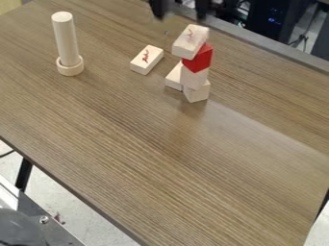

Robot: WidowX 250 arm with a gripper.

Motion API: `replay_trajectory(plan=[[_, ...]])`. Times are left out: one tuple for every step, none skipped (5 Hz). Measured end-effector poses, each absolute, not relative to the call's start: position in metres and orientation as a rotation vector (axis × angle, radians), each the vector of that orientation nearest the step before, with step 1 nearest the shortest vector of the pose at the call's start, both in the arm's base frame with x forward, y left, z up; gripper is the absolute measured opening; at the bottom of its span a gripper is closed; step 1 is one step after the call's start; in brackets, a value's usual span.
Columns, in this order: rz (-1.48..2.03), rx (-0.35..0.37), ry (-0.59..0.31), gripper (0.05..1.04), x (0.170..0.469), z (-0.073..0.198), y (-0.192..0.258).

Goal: Take the rectanble to put it on top of the red block

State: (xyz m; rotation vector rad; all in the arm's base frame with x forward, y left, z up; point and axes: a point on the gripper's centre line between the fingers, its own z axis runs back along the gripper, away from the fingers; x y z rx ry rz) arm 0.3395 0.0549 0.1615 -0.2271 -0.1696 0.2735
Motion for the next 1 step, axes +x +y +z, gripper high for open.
replay_trajectory(plan=[[0.324, -0.304, -0.23, 1.001, 0.3412, 0.1966, 0.0737]])
